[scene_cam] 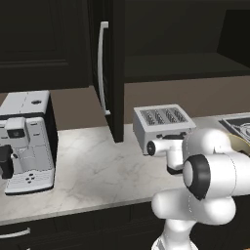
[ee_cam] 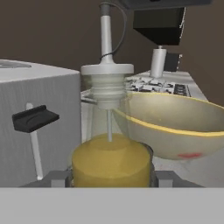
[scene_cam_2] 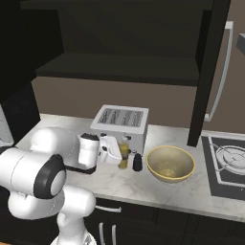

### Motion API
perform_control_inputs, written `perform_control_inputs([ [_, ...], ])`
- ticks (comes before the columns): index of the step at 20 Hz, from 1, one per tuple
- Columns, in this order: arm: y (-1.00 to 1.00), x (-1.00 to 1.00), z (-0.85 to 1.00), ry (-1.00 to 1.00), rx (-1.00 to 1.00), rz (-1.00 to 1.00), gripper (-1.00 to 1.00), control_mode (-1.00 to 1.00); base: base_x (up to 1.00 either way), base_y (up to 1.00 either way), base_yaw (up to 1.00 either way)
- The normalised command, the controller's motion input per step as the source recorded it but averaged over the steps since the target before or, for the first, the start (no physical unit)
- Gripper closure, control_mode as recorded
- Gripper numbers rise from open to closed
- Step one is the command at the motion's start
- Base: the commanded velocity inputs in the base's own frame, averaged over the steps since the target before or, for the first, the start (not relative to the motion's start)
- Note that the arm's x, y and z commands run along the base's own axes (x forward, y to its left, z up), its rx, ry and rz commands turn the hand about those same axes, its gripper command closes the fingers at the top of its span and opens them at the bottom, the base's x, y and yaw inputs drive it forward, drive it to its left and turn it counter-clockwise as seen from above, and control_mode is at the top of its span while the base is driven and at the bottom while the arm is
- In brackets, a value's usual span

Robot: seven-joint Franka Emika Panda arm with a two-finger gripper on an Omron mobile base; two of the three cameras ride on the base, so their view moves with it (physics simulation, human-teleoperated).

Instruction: Retrieve the bottle and the shaker from the cabinet and place them next to the mixing bowl on the counter. Then add garlic from the fridge to the mixing bowl.

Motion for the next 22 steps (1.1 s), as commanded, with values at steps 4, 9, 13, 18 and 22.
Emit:
perform_control_inputs([
  [4, 0.0, 0.0, -0.34, -0.04, -0.01, 0.0, 1.0, -1.0, 0.0, 0.0, 0.0],
  [9, 0.0, 0.0, -0.19, -0.14, -0.02, 0.0, 1.0, -1.0, 0.0, 0.0, 0.0],
  [13, 0.06, 0.01, -0.19, -0.17, -0.05, 0.0, 1.0, -1.0, 0.0, 0.0, 0.0],
  [18, 0.07, 0.0, -0.19, -0.12, -0.04, 0.0, 1.0, -1.0, 0.0, 0.0, 0.0],
  [22, 0.03, 0.0, -0.01, -0.01, 0.0, 0.0, 1.0, -1.0, 0.0, 0.0, 0.0],
])
